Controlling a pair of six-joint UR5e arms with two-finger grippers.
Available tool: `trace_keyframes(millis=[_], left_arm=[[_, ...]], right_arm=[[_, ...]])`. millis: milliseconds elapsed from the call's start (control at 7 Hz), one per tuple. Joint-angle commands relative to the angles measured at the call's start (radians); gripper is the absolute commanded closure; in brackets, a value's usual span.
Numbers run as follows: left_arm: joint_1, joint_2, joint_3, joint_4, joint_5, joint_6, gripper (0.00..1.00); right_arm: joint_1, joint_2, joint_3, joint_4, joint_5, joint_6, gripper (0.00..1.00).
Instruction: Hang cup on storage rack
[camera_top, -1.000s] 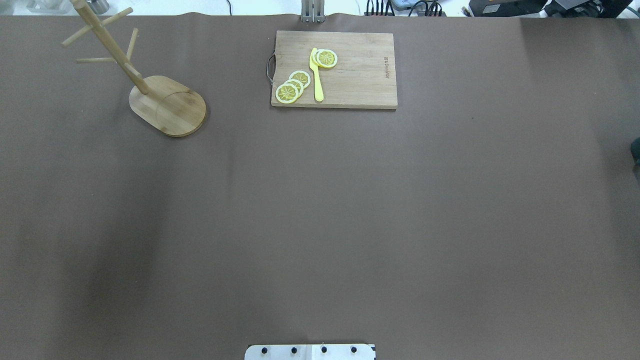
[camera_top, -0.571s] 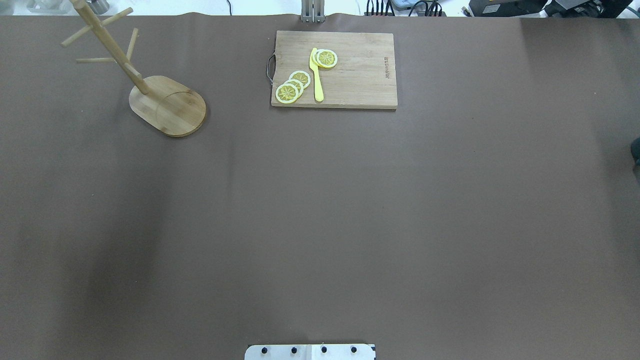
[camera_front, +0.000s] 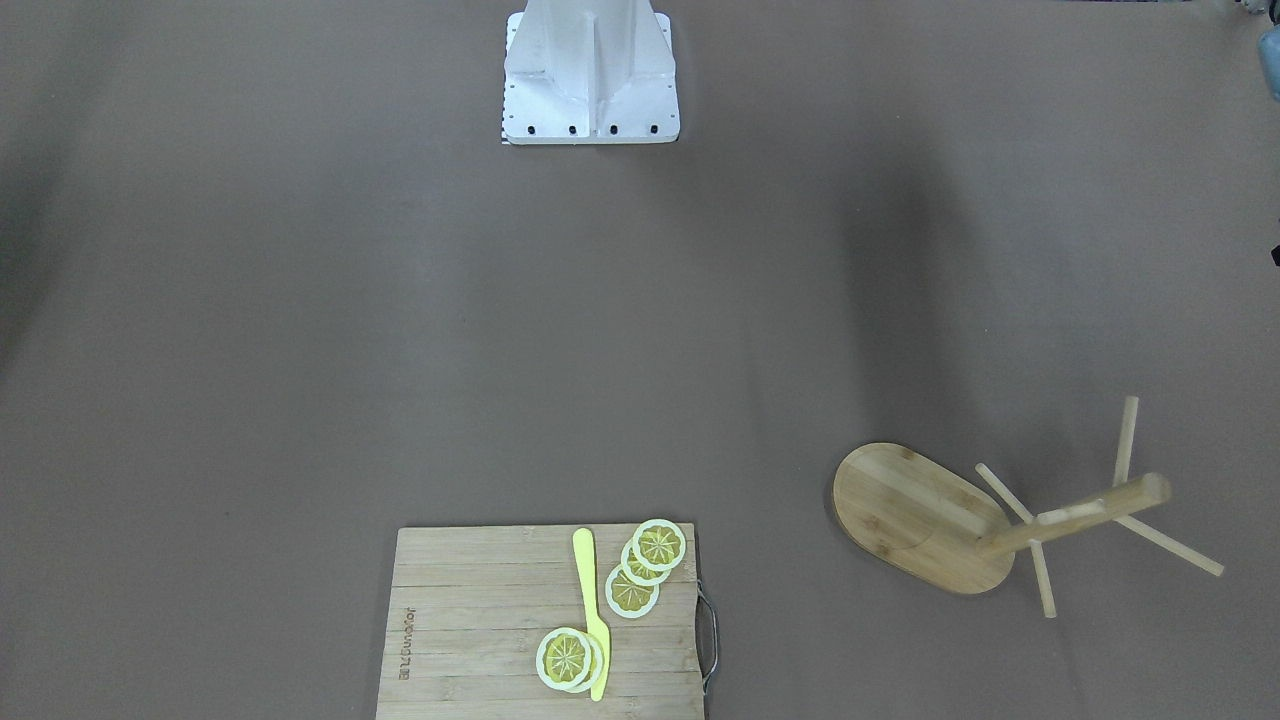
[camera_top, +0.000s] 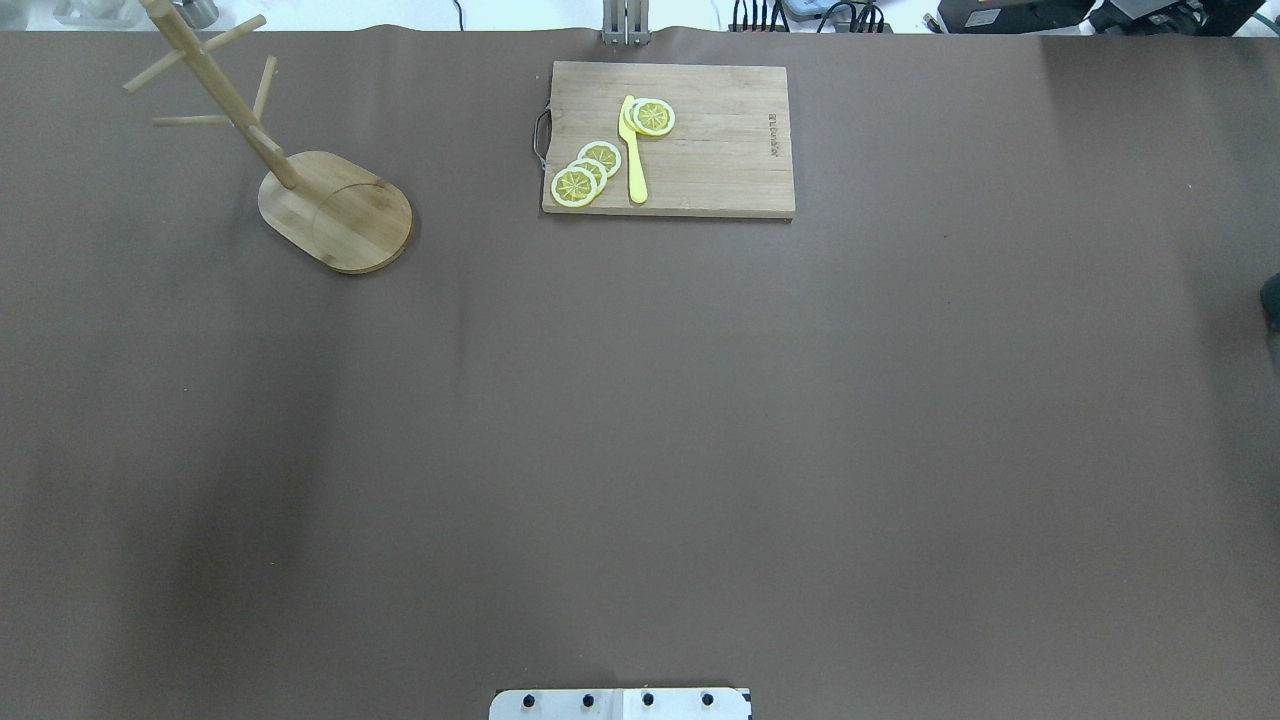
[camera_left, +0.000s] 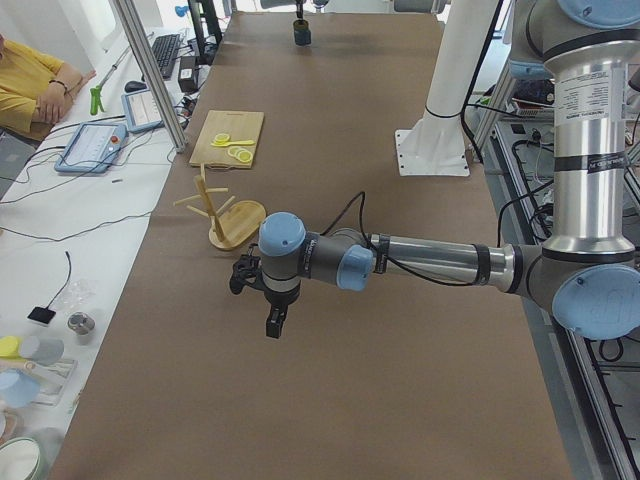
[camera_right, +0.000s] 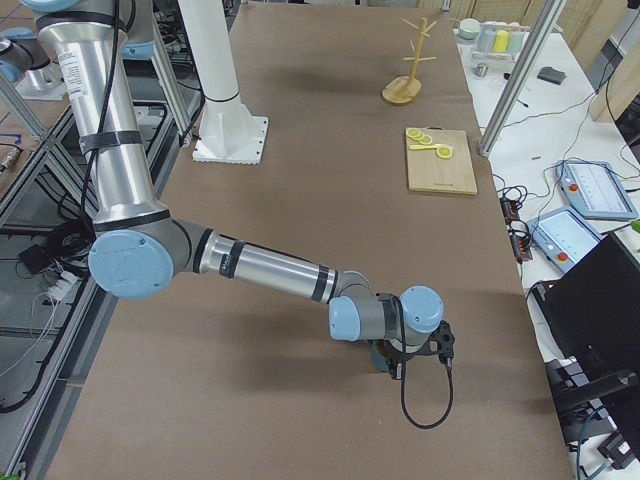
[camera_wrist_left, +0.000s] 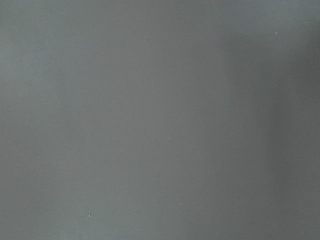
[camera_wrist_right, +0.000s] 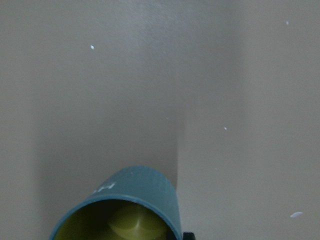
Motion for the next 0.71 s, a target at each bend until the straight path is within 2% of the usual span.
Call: trace_keyframes(millis=[0, 286, 571], left_arm=[[0.000, -0.001, -0.001, -0.001, -0.001, -0.002, 0.01], [0.000, -0.005, -0.001, -0.001, -0.003, -0.002, 0.01], [0.000, -0.009, 0.002, -0.001, -0.003, -0.002, 0.01]], right_arm=[[-0.042, -0.009, 0.146, -0.017, 0.070, 0.147, 1.00], [-0.201, -0.044, 0.398, -0.034, 0.091, 0.482, 1.00], [-0.413, -0.018, 0.609, -0.034, 0.042, 0.893, 1.00]])
